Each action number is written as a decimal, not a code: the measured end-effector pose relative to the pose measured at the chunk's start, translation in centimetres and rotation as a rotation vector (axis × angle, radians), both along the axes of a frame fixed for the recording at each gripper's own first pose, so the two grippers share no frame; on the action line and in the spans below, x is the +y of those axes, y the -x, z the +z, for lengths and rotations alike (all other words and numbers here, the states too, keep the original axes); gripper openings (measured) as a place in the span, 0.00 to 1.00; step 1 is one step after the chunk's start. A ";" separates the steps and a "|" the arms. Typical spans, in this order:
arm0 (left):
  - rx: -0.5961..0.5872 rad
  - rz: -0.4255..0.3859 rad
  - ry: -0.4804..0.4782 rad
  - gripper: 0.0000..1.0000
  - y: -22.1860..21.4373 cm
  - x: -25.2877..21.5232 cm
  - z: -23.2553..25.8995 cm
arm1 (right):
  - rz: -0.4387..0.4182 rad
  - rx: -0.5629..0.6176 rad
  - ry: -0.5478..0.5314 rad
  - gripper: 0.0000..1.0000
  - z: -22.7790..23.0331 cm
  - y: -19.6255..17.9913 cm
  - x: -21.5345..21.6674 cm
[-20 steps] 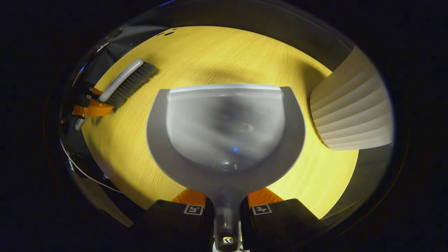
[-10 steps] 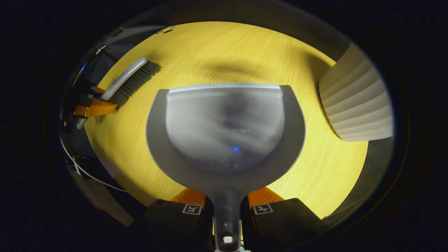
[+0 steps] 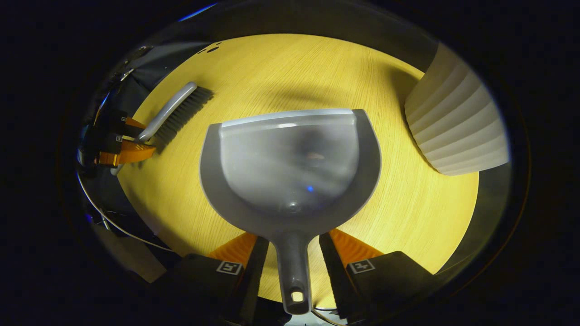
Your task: Pick up the small broom and dustpan from the desktop, sweep the trash into the dustpan with the broom, and then empty the trash into the garbage bin.
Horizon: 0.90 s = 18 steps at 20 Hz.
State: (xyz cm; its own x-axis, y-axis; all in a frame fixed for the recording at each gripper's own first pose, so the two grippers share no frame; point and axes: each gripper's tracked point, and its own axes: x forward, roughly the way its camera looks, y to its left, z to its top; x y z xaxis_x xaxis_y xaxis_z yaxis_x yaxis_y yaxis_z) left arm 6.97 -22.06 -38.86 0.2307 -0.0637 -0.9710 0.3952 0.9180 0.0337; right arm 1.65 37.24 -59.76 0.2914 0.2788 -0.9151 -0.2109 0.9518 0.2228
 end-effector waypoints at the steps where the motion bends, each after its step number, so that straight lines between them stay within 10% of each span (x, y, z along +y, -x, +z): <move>1: -0.005 -0.001 0.000 0.65 0.0 0.0 0.3 | -0.006 0.000 -0.013 0.75 0.2 0.0 0.2; 9: -0.071 -0.021 0.007 0.79 -0.1 -0.3 3.3 | -0.063 -0.066 -0.096 0.84 4.3 0.6 -0.1; 18: -0.378 0.025 0.135 0.79 -2.4 -2.2 12.1 | -0.179 -0.404 -0.144 0.85 14.4 -1.8 -2.2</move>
State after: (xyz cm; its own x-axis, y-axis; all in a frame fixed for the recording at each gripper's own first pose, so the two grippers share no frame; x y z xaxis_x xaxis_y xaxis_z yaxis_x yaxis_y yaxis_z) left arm 9.34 -24.28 -26.74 0.5731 -0.1747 -0.8007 0.3553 0.9334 0.0507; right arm 3.47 35.02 -45.40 0.6720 0.3073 -0.6738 -0.1435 0.9466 0.2886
